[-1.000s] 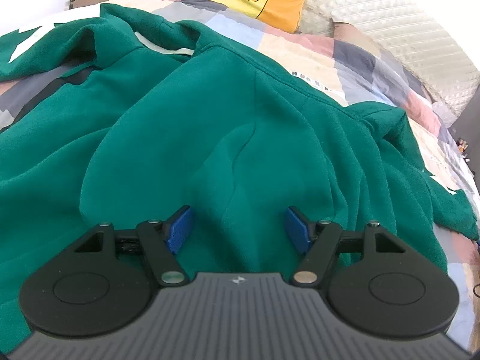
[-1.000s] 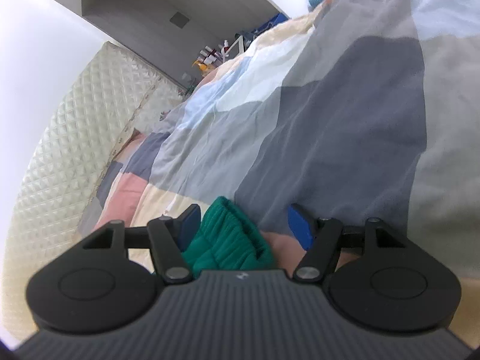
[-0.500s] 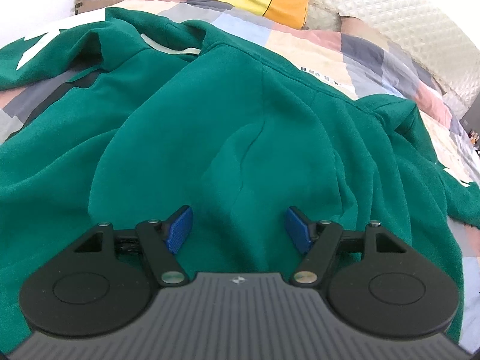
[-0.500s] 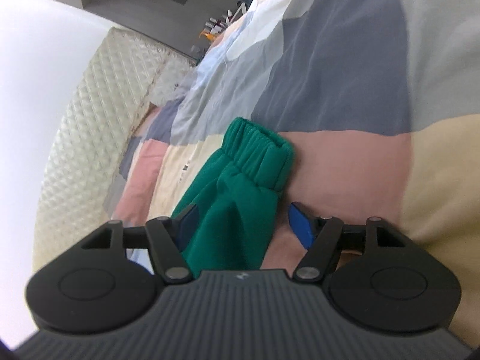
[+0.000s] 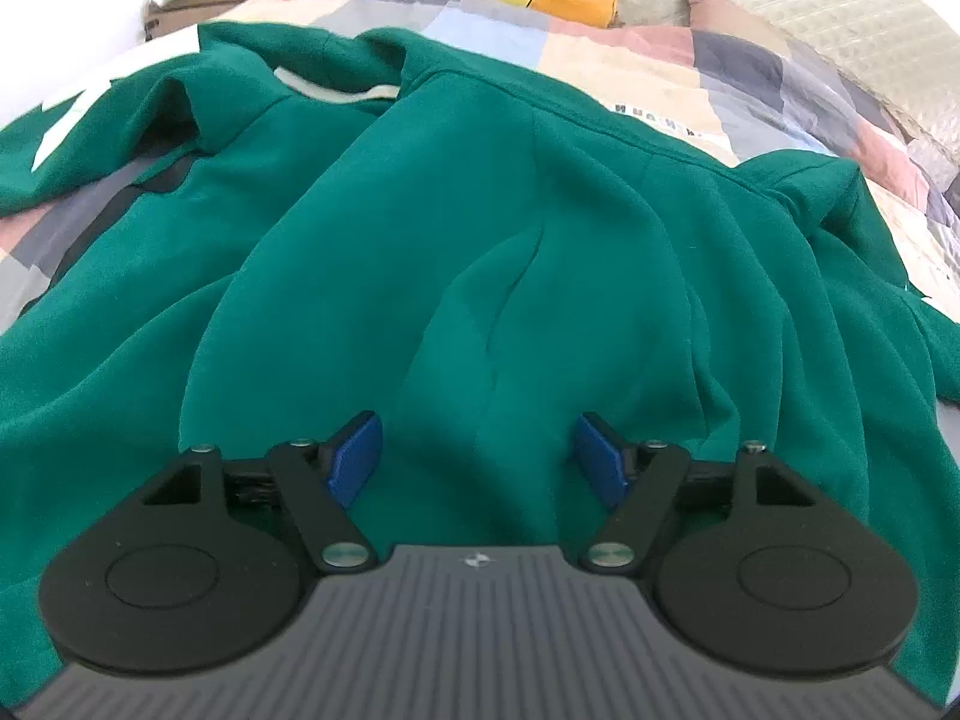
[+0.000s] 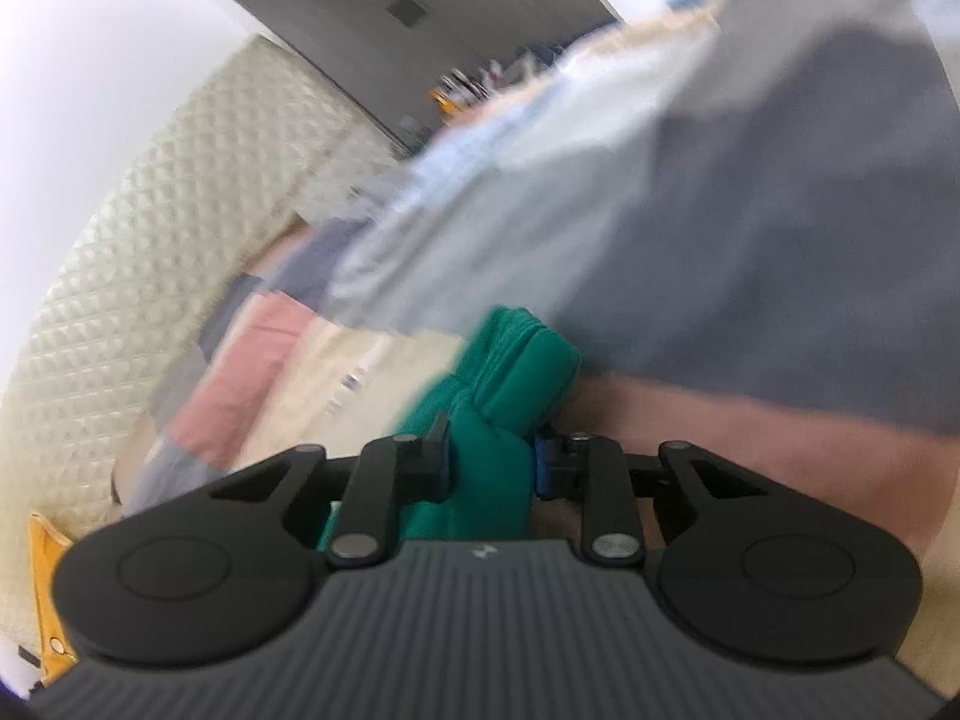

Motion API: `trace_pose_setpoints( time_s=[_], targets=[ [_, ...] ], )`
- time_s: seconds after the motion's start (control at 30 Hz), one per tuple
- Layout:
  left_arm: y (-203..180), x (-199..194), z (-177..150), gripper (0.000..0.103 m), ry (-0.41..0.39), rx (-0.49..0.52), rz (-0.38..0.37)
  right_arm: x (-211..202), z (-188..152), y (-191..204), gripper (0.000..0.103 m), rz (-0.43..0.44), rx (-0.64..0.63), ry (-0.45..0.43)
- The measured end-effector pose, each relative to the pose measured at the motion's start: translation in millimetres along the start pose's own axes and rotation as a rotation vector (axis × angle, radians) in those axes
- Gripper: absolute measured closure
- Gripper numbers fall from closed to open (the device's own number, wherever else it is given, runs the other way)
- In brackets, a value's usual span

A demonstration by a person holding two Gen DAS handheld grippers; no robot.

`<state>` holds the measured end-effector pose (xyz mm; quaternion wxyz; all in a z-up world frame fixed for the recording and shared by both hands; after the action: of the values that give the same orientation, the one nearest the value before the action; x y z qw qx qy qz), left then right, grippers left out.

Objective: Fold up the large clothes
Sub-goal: 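Grasp the sleeve cuff with the right gripper and lift it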

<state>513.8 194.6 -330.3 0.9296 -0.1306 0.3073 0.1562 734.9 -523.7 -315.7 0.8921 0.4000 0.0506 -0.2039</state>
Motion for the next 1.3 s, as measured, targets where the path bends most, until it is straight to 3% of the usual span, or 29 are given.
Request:
trace_pose_setpoints(
  time_s=[0.17, 0.27, 0.4, 0.6, 0.83, 1.0, 1.2, 1.3],
  targets=[
    [2.7, -2.8, 0.9, 0.027, 0.012, 0.006, -0.008, -23.4, 43.8, 52.2, 0.077, 0.086, -0.059, -0.066],
    [5.0, -16.8, 6.4, 0.027, -0.020, 0.036, 0.029, -48.4, 68.4, 100.3, 0.077, 0.162, -0.095, -0.103],
    [15.8, -39.0, 17.3, 0.027, -0.049, -0.020, -0.029, -86.8, 90.8, 176.2, 0.077, 0.264, -0.192, -0.145],
    [40.1, -63.5, 34.6, 0.027, -0.122, -0.088, -0.049, -156.4, 85.4, 273.8, 0.077, 0.395, -0.326, -0.184],
    [69.1, -83.7, 49.5, 0.027, -0.185, -0.142, -0.054, -251.1, 34.3, 370.7, 0.077, 0.577, -0.533, -0.197],
    [98.2, -92.5, 58.6, 0.027, -0.225, -0.235, -0.052, -322.3, -30.5, 411.0, 0.077, 0.728, -0.663, -0.162],
    [133.3, -102.3, 60.1, 0.027, -0.251, -0.338, -0.054, -402.1, -139.9, 423.0, 0.077, 0.937, -0.818, -0.084],
    [152.3, -106.3, 61.7, 0.027, -0.259, -0.384, -0.024, -432.6, -195.1, 406.1, 0.077, 1.009, -0.810, -0.004]
  ],
)
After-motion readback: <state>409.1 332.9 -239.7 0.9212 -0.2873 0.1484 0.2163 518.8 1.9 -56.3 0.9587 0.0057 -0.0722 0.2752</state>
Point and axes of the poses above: each gripper's, at about its wrist camera, not at the fingertips, and x roughly the way its jaws point, y to its left, z to its top, the point moved 6 cm from there along x, roughly the way its jaws point, and after that the axes turned 12 degrees about -y, right-handed, at the moved point
